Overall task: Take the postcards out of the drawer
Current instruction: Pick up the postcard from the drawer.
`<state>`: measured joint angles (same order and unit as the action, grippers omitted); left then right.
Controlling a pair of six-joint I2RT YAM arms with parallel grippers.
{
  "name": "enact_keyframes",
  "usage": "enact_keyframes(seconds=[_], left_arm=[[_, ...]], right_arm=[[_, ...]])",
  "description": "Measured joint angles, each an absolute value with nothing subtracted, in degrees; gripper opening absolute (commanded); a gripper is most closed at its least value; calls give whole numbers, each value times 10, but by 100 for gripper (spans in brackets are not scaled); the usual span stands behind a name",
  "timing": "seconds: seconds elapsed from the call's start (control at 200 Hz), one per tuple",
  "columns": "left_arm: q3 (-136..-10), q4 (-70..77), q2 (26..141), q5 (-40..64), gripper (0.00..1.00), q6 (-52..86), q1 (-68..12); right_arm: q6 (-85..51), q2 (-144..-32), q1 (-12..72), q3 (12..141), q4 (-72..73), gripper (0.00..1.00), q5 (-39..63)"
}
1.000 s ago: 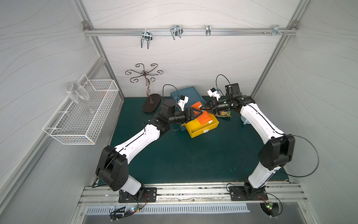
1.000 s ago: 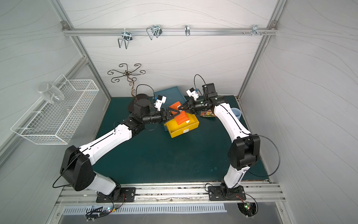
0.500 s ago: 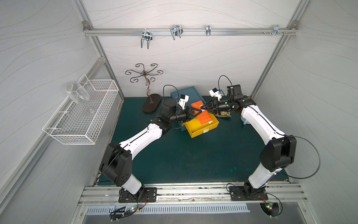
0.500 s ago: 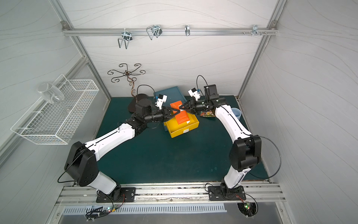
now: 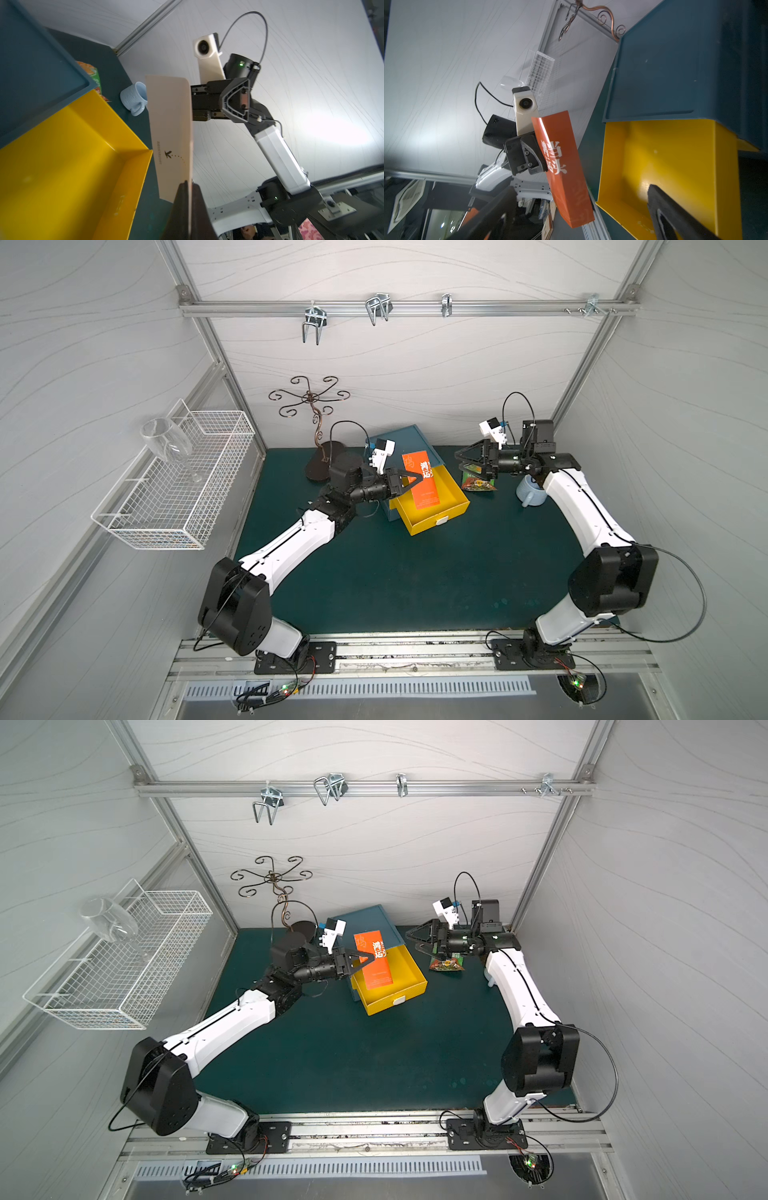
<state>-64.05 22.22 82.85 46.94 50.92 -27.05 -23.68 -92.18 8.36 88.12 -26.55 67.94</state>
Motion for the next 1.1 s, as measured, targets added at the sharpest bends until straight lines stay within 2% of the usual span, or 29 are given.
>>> enact_keyframes(seconds=[0.21, 0.455, 0.585, 0.73, 0.86, 1.101], left_arm=[[-641, 350, 827, 571, 0, 546, -270], [-663, 489, 852, 653, 0, 624, -270], [-668, 543, 868, 667, 0, 663, -272], [-673, 595, 888, 671, 0, 705, -272], [-674, 617, 896, 671, 0, 727, -272], [-675, 604, 897, 668, 0, 720, -271]], right_arm=[[-158, -903, 110, 872, -266, 99, 764], [-116, -879, 143, 873, -261, 91, 838], [-104, -879, 163, 881, -260, 76, 856], [-96, -879, 179, 900, -258, 51, 864], [-93, -874, 181, 905, -256, 36, 861], [-100, -870, 179, 906, -253, 22, 844]])
